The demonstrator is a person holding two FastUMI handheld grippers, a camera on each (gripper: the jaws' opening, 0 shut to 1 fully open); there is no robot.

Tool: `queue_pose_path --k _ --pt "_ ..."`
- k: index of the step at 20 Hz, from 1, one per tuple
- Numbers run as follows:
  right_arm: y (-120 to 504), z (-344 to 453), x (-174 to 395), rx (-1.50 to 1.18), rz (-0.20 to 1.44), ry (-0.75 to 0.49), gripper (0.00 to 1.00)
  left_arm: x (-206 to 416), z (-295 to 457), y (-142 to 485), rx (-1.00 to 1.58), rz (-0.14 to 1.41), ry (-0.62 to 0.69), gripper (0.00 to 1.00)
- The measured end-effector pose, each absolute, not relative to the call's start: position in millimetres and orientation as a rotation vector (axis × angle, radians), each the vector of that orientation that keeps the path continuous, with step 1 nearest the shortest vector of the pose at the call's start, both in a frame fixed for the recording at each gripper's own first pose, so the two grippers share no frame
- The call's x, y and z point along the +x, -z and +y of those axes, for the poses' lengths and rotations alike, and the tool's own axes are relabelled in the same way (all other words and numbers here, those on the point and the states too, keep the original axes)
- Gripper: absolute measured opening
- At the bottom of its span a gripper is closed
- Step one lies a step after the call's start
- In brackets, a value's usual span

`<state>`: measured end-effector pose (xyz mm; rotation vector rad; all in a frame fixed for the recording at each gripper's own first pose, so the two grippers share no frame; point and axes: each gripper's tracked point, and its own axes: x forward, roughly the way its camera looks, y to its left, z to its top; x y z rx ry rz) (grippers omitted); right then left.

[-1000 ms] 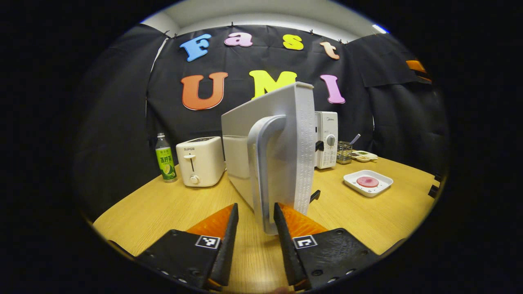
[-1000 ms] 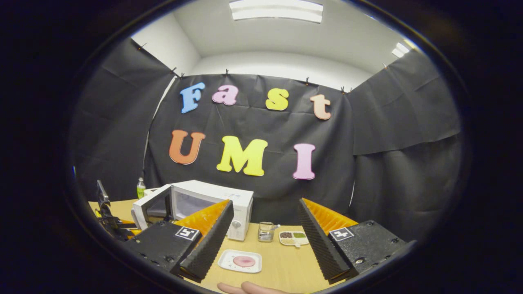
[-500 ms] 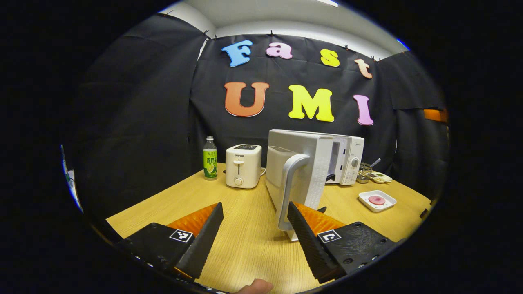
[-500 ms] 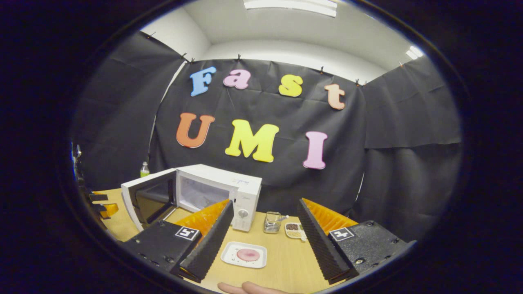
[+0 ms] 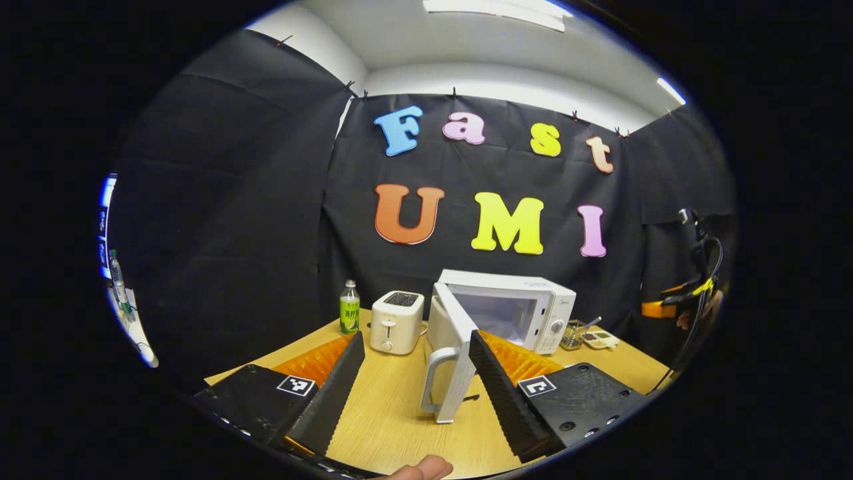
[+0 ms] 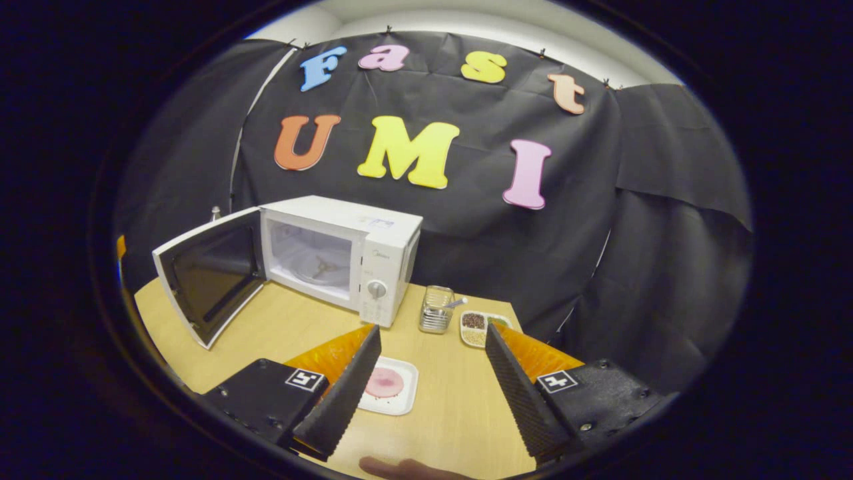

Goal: Open the microwave oven with the left hand, put the food in, and close the microwave oven.

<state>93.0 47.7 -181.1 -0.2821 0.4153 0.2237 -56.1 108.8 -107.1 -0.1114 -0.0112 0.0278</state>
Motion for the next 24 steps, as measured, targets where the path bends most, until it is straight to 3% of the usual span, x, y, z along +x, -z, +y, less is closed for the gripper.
queue_pose_path --k 11,14,15,16,20,21,22,24 --pt "292 27 170 -0.306 0.765 -0.309 1.00 -27 66 59 -0.056 -0.042 -0.086 0.95" --pt "327 26 175 -0.290 0.869 -0.340 1.00 -16 55 58 -0.051 -0.041 -0.091 0.94" --pt "339 24 176 -0.279 0.906 -0.348 0.96 -13 54 59 -0.053 -0.040 -0.094 0.94" --pt "350 23 175 -0.270 0.943 -0.354 1.00 -9 52 60 -0.054 -0.038 -0.095 0.94" --pt "382 19 171 -0.215 1.063 -0.358 0.99 1 47 66 -0.057 -0.022 -0.098 0.94" --pt "387 20 170 -0.191 1.093 -0.360 0.92 1 45 67 -0.057 -0.022 -0.095 0.94" --pt "391 21 169 -0.162 1.118 -0.363 0.97 2 43 68 -0.057 -0.026 -0.091 0.94" --pt "399 26 168 -0.105 1.167 -0.372 0.96 6 41 68 -0.058 -0.028 -0.089 0.95"
